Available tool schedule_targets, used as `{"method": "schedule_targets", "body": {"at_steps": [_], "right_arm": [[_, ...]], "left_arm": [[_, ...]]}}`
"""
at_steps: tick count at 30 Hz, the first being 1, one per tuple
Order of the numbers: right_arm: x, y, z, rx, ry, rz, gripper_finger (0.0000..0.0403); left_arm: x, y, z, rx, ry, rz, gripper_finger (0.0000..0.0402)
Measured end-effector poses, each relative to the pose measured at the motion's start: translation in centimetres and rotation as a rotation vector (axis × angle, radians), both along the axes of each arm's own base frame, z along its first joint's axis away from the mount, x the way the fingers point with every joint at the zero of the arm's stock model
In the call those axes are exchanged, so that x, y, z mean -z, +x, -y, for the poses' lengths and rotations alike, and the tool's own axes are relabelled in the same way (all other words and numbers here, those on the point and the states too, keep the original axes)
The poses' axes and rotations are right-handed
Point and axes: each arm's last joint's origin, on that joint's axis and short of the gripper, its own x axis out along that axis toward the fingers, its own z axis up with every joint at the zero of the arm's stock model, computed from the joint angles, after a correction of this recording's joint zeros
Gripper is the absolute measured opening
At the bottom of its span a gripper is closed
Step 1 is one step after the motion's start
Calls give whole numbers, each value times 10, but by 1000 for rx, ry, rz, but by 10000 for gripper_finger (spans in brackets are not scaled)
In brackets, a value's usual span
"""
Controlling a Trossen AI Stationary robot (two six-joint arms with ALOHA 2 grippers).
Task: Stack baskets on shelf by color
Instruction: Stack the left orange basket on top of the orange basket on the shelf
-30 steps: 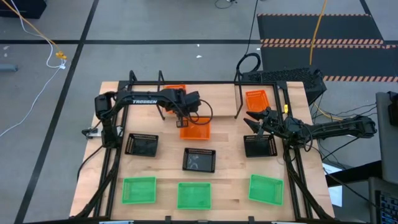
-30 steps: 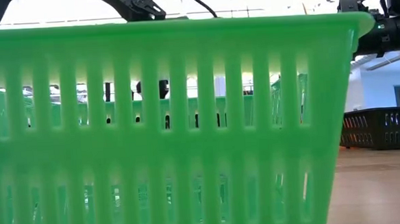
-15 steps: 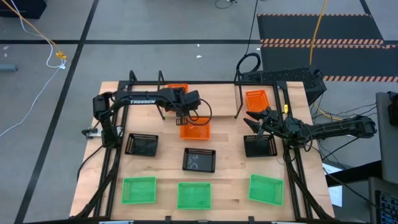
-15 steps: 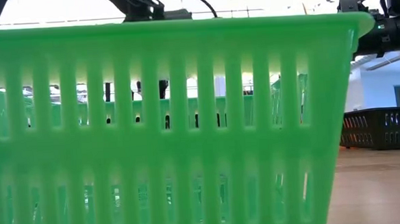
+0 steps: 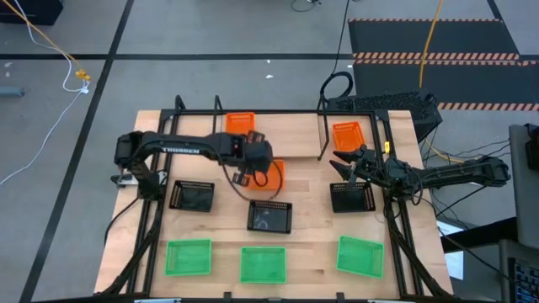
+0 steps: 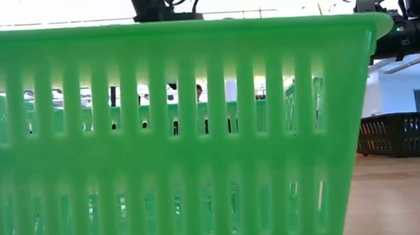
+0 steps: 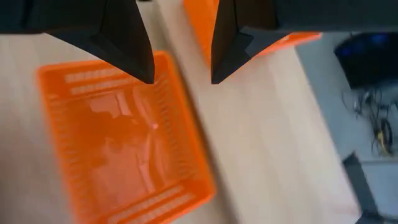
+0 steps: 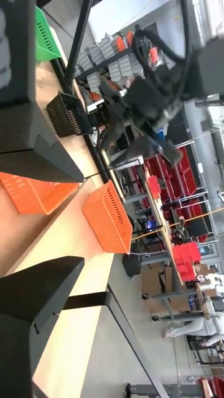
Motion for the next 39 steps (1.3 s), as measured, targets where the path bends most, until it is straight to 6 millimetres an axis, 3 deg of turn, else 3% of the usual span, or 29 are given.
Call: {"method": "schedule_targets", "body": {"at_steps": [6, 13, 26, 30, 39], "right_arm": [[1, 0, 0, 1, -11, -14, 199], [1, 0, 0, 6, -105, -61, 199], [1, 0, 0, 7, -132, -73, 199], [1, 0, 0, 7, -132, -73, 199], [1, 0, 0, 7, -132, -73, 199]], "left_arm": [[18, -5, 34, 226, 41, -142, 161], [42, -18, 46, 490, 108, -324, 161], [78, -29, 42, 658, 209, -424, 161], [84, -27, 37, 651, 304, -417, 161], [87, -25, 20, 633, 307, -403, 160]]}}
